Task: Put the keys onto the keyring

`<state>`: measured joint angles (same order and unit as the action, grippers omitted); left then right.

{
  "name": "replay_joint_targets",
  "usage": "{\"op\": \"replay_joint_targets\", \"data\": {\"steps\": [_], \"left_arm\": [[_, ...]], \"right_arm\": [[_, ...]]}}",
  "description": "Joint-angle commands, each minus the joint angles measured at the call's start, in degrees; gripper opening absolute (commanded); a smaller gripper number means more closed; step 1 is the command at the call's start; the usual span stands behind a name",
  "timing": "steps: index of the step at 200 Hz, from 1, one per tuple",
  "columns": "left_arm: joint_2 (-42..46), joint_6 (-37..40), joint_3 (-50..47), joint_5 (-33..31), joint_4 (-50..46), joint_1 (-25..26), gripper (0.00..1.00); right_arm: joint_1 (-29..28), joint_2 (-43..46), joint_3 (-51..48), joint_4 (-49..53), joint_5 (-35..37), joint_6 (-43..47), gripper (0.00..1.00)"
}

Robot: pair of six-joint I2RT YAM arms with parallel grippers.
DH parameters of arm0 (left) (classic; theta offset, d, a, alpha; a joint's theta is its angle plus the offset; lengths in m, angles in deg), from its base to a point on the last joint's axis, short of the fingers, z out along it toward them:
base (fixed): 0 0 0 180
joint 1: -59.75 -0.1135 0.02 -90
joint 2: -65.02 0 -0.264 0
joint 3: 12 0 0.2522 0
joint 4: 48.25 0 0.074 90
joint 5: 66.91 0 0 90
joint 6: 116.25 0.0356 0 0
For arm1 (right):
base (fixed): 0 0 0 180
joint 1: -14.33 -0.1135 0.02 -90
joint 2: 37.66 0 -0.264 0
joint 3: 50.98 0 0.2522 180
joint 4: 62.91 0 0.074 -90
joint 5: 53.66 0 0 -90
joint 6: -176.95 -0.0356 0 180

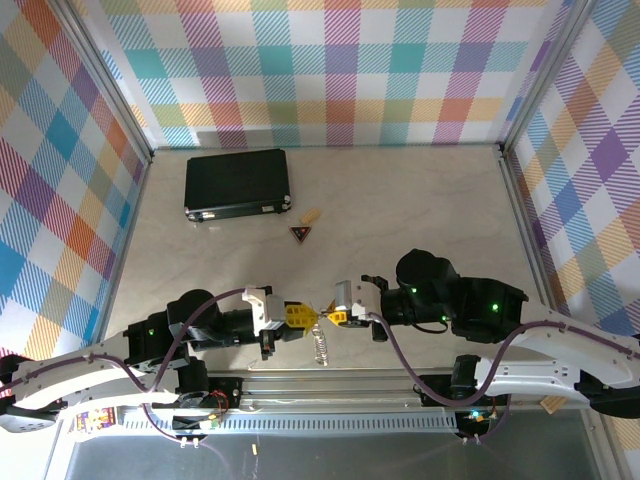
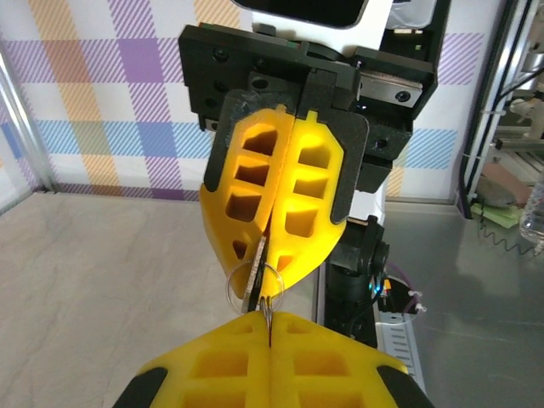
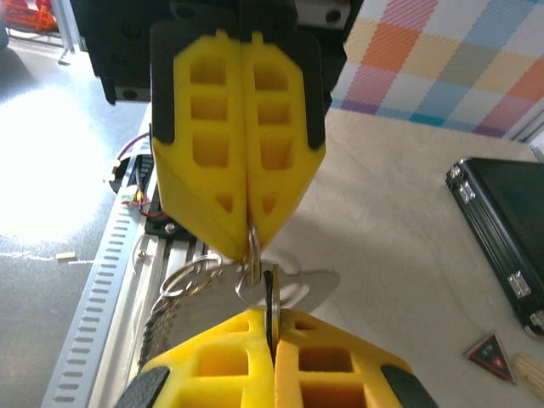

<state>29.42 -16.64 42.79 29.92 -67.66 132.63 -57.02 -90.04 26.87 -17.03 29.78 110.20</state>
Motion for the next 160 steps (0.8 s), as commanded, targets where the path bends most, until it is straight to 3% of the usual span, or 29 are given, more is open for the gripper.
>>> {"op": "replay_joint_targets", "data": {"steps": [1, 160], "left_arm": [[-1.14, -0.82, 0.88, 2.21, 1.65, -0.11, 0.00], [2.44, 0.41, 3.07, 0.63, -5.25, -0.16, 0.00]], "right_arm": [[-0.98, 0.66, 1.31, -3.38, -1.61, 1.27, 0.00], [-1.51, 2.57, 1.03, -3.10, 1.63, 2.32, 0.00]]}}
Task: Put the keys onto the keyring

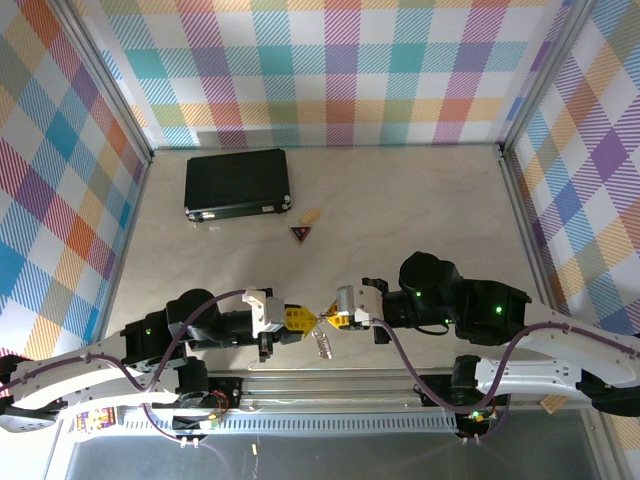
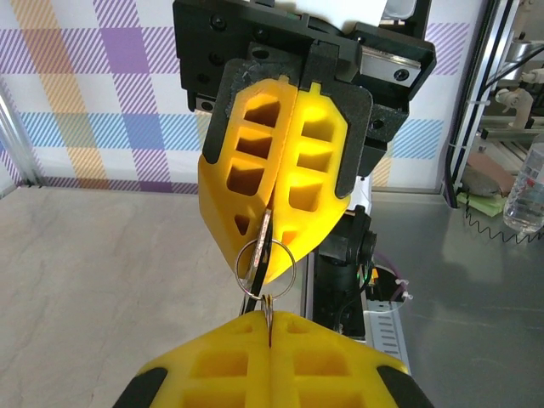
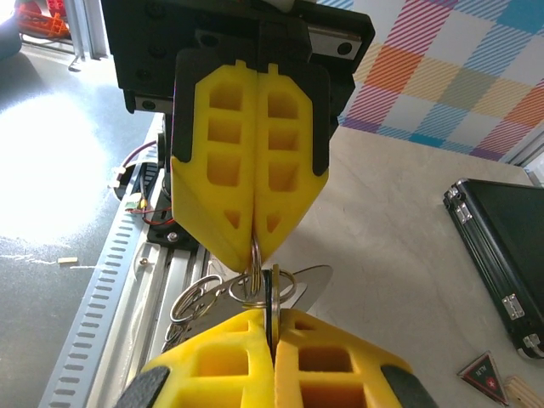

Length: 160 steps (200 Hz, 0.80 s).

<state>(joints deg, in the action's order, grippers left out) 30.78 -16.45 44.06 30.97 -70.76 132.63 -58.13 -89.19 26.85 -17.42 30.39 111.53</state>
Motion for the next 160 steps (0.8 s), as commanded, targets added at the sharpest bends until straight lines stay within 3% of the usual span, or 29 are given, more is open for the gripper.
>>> {"op": "replay_joint_targets", "data": {"steps": [1, 70, 160], "left_arm": [[1.14, 0.22, 1.81, -0.37, -2.19, -0.18, 0.00], [1.87, 0.57, 2.59, -0.58, -4.29, -0.17, 0.00], [1.90, 0.57, 2.48, -0.37, -4.13, -0.18, 0.00]], "right_arm": [[-0.40, 1.75, 1.05, -2.71, 1.03, 0.99, 0.00], [-0.42, 2.48, 1.62, -2.98, 4.26, 1.52, 0.00], [-0.56, 1.29, 3.08, -1.23, 3.45, 2.09, 0.00]]}}
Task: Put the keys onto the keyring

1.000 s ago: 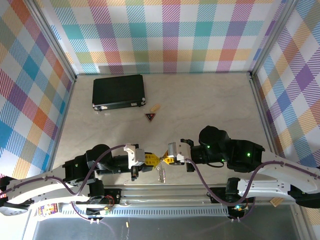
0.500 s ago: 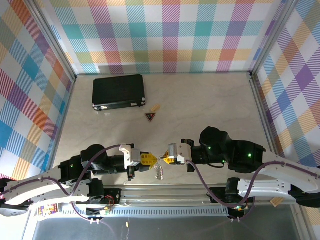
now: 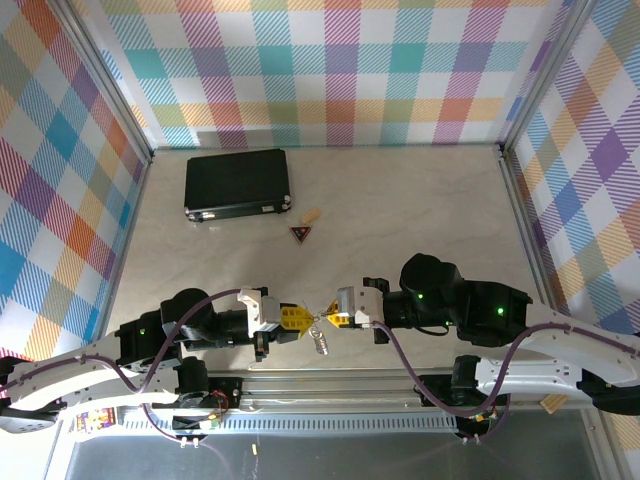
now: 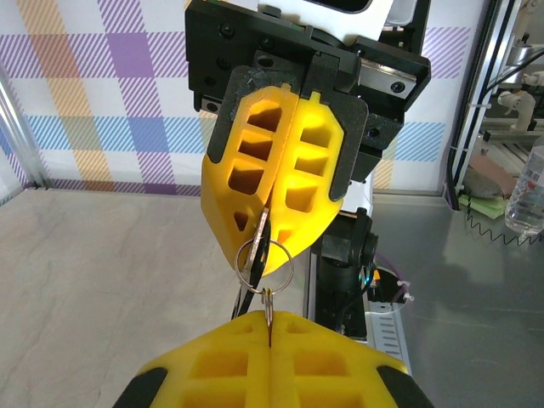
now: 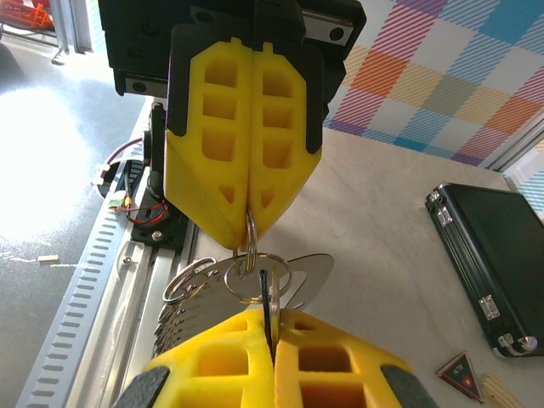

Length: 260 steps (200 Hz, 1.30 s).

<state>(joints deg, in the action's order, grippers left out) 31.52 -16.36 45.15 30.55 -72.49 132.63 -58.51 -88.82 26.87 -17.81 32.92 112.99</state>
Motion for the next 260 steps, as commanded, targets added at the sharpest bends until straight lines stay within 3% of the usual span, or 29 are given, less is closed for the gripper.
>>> {"op": "replay_joint_targets", "data": {"steps": [1, 136, 185, 260], "left_arm": [[1.15, 0.48, 1.41, 0.03, -2.42, -0.15, 0.00], [-3.49, 0.88, 1.69, 1.27, -1.63, -0.12, 0.00], [-3.20, 0.74, 2.05, 2.72, -1.17, -0.14, 0.00], [0.00, 0.96, 1.43, -1.25, -4.23, -0.19, 0.00]], "right_arm": [[-0.19, 0.86, 3.05, -0.79, 0.89, 0.61, 0.00], [-2.25, -2.55, 4.08, 0.81, -0.54, 2.09, 0.00], [-2.66, -1.85, 3.87, 0.77, 1.92, 2.39, 0.00], [-2.65, -1.41, 4.69, 1.83, 7.13, 2.09, 0.00]]}}
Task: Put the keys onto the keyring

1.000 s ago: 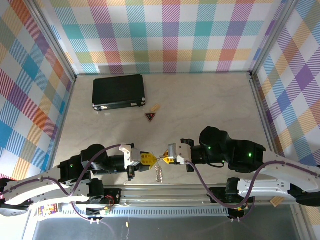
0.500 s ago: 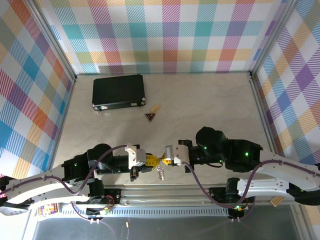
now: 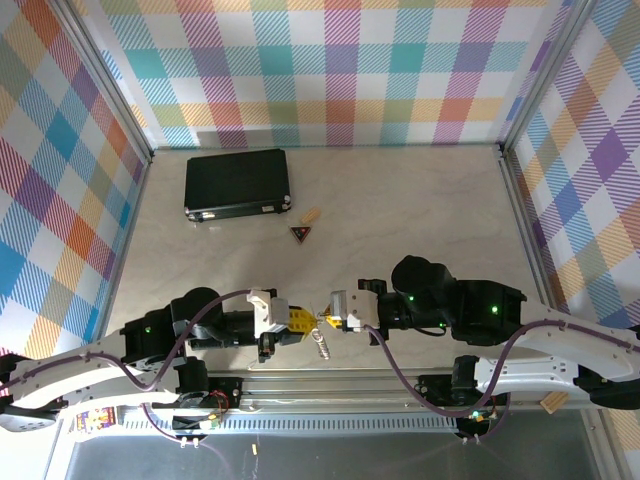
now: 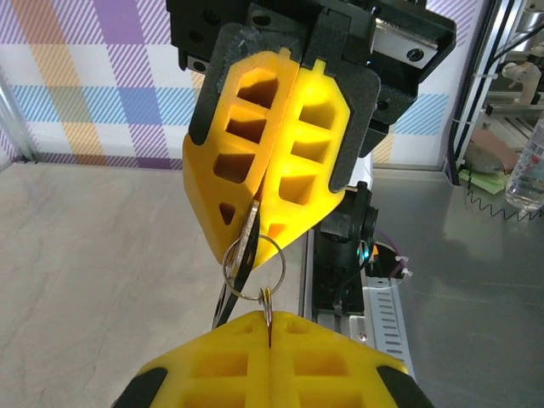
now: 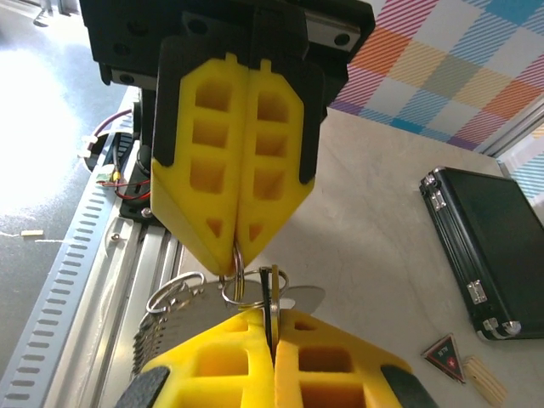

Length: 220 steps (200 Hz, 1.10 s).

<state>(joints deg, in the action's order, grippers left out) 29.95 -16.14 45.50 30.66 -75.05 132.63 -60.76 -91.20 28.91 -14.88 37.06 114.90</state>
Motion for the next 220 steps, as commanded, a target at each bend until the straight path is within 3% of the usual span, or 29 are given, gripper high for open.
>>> {"op": "replay_joint_targets", "data": {"steps": [1, 29, 91, 183, 205, 220], "left_arm": [[1.62, 0.77, 1.08, -1.43, -1.75, -0.15, 0.00], [3.34, 0.81, -0.13, -3.68, -1.41, -0.12, 0.00], [5.28, 0.28, -3.83, -7.84, 1.03, -0.19, 0.37], [8.79, -2.81, -12.74, -15.27, 7.80, -0.11, 0.63], [9.21, -3.31, -12.98, -18.55, 5.56, -0.19, 0.99], [9.82, -3.84, -13.31, -20.20, 4.66, -0.15, 1.00]], "right_arm": [[-0.40, 0.93, 2.67, -1.11, 3.03, 0.19, 0.00], [-0.41, 0.39, 3.43, -0.37, 4.40, 0.44, 0.00], [-0.33, -3.37, 7.58, 3.17, 8.97, 1.47, 0.00], [0.06, -17.31, 19.00, 13.15, 21.64, -0.39, 0.00], [2.33, -21.21, 22.69, 15.98, 22.51, -2.74, 0.00], [4.58, -24.22, 25.64, 18.43, 21.91, -4.92, 0.00]]}}
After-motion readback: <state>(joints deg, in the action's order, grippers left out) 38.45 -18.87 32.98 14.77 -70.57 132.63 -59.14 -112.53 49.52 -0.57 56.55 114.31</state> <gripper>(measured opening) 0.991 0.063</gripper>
